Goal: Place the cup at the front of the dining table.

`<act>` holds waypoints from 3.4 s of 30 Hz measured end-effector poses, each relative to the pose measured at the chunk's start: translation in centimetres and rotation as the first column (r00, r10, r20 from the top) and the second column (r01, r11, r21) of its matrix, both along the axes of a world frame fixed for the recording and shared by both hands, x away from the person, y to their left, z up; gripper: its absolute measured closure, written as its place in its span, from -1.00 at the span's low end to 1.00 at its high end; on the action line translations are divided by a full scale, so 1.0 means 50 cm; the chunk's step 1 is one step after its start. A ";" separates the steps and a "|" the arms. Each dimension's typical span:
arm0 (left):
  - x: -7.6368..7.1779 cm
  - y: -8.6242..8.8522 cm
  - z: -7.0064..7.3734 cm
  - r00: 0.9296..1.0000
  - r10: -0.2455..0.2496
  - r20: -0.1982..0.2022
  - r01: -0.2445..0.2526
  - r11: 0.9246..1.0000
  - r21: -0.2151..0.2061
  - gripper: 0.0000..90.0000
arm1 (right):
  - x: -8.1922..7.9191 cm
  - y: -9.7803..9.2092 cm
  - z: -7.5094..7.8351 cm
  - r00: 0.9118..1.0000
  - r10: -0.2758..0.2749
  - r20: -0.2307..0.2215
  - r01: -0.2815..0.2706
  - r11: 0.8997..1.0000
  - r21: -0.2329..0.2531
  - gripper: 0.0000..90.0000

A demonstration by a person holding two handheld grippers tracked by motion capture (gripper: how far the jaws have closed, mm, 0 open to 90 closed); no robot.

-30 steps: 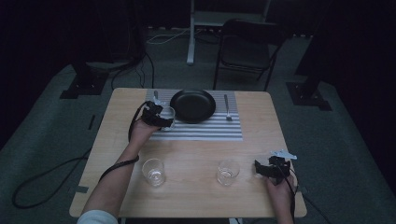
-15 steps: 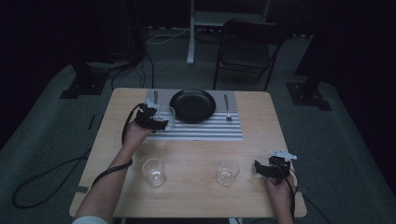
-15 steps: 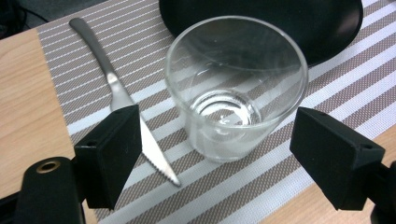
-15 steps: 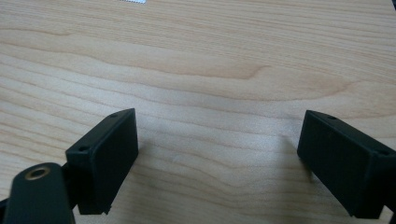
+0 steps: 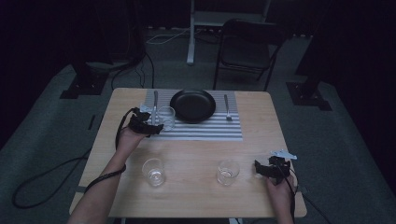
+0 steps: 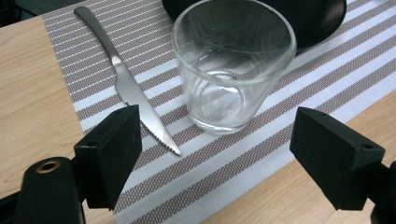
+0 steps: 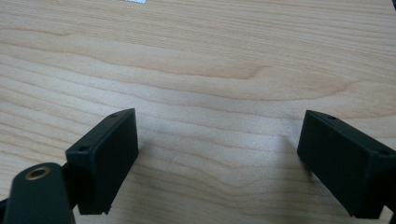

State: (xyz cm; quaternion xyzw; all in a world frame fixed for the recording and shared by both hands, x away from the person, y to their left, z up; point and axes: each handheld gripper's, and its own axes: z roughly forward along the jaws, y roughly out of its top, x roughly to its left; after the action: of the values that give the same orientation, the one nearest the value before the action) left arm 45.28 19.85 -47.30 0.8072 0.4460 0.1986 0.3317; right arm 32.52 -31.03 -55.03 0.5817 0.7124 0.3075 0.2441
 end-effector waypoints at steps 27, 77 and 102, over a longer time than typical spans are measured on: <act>-0.070 0.066 -0.024 1.000 0.007 -0.005 -0.008 0.999 -0.042 -0.61 | 0.000 0.000 0.000 1.000 0.000 0.000 0.000 1.000 -0.001 -0.74; -0.191 0.170 -0.046 0.996 0.091 0.010 -0.090 0.993 -0.079 -0.61 | 0.000 0.000 0.000 1.000 0.000 0.000 0.000 1.000 0.000 -0.74; -0.268 0.225 -0.072 0.986 0.166 0.028 -0.162 0.982 -0.100 -0.61 | 0.000 0.000 0.000 1.000 0.000 0.000 0.000 1.000 -0.001 -0.74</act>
State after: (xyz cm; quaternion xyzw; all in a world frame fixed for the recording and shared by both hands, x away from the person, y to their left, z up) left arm 31.87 31.11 -50.93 0.7470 0.5141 0.2180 0.3610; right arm 32.52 -31.03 -55.03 0.5815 0.7126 0.3073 0.2442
